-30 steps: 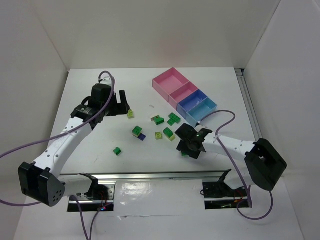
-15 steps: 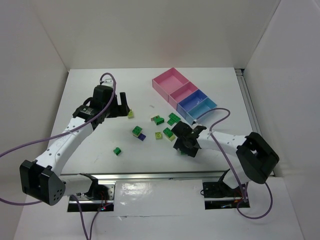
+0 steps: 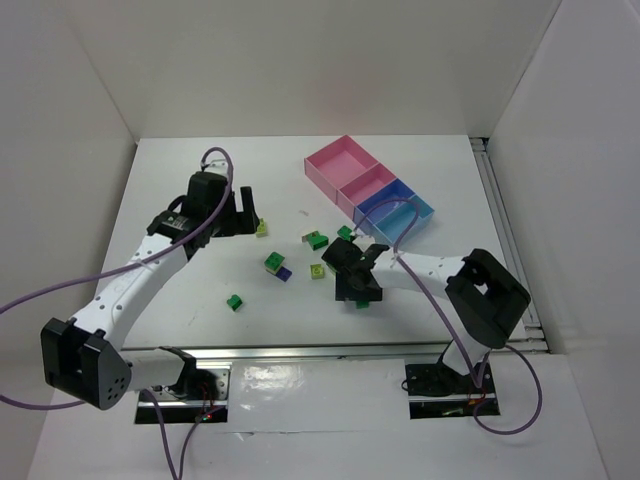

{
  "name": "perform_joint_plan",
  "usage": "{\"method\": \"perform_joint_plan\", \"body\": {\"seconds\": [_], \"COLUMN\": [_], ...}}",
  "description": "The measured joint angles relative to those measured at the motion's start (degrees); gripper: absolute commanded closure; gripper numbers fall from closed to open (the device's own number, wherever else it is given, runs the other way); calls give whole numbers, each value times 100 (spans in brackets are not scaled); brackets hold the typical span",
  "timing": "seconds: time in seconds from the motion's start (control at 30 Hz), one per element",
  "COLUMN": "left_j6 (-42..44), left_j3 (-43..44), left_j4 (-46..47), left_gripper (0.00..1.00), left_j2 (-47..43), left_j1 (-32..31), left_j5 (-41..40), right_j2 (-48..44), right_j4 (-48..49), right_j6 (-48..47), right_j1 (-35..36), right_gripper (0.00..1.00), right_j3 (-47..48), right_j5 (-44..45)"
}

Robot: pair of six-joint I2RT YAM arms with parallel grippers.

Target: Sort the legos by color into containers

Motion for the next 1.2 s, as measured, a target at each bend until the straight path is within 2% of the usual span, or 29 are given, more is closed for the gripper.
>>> {"method": "perform_joint_plan", "body": {"seconds": [0.13,0.23,0.3,0.5,0.63,0.8,1.03,1.2], "left_j6": [-2,-2,-2,-17,-166,-280,-308,-315], "left_j3": [-13,-59,-66,-79,-378,-503,-243,-92], "left_j4": [-4,-13,-28,-4,133,101,48,48], "left_gripper": [2,2,2,0,0,0,0,0], "left_j2": [79,120,153,181,203,501,686,817], "left_j1": [0,0,0,0,50,105,243,310], "left_j5": [-2,-4,-4,4,297,470,540,656], "right_j2": [-37,-59,-61,-63,-66,157,1733,2911], "right_j4": [9,-7,-39,-481,-706,-590,-269,-181], "right_j6": [-321,-424,-479,-649,-935,-1462,-2031,-2238], "right_j1": [63,63,63,55,-216,-1088,-2144,-2538], "right_gripper": [44,59,64,64,64,64,64,64], "right_j3": [-31,-52,-48,238,1119,2535,4433,5617], "right_j5": [-31,-28,-9,210,356,507,481,343]}}
